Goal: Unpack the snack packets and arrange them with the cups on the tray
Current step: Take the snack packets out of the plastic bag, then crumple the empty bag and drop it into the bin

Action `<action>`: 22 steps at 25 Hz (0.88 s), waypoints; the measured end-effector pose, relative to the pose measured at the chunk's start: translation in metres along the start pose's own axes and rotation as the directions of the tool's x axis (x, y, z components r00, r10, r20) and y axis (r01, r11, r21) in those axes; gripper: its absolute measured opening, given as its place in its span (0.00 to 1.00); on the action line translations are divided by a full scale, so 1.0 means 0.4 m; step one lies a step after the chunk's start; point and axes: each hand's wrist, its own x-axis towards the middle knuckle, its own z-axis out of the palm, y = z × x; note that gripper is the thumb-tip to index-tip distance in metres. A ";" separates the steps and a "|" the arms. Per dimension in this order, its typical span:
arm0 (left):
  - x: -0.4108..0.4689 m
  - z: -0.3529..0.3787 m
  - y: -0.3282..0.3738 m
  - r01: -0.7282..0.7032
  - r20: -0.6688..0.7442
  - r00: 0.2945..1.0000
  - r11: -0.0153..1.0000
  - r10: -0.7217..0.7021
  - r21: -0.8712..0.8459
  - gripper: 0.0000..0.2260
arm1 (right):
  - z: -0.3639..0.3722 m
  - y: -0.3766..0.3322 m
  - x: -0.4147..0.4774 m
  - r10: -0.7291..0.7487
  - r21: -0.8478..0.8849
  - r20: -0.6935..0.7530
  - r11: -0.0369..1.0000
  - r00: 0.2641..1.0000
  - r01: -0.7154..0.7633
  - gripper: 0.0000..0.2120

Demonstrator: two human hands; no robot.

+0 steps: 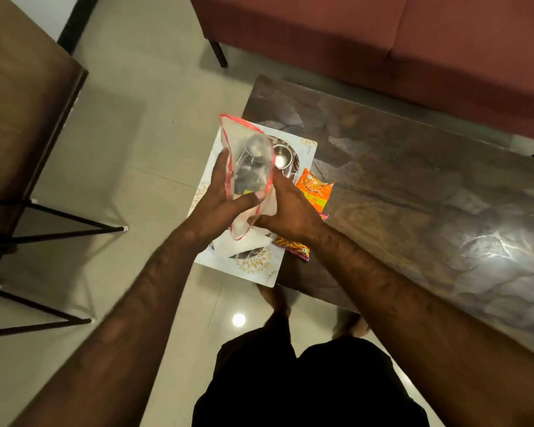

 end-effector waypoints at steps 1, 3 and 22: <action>-0.002 0.010 -0.001 0.007 0.015 1.000 1.000 -0.007 -0.029 0.43 | 0.008 -0.011 0.004 -0.016 -0.025 0.021 1.000 1.000 0.017 0.49; -0.003 0.022 0.002 0.014 0.010 1.000 0.996 -0.013 -0.088 0.40 | 0.018 -0.025 0.007 -0.033 -0.049 0.054 0.998 0.998 0.035 0.46; 0.007 0.036 0.126 0.328 0.137 0.933 0.627 -0.333 -0.707 0.15 | -0.116 -0.021 -0.097 0.277 0.751 0.182 0.580 0.943 -0.315 0.43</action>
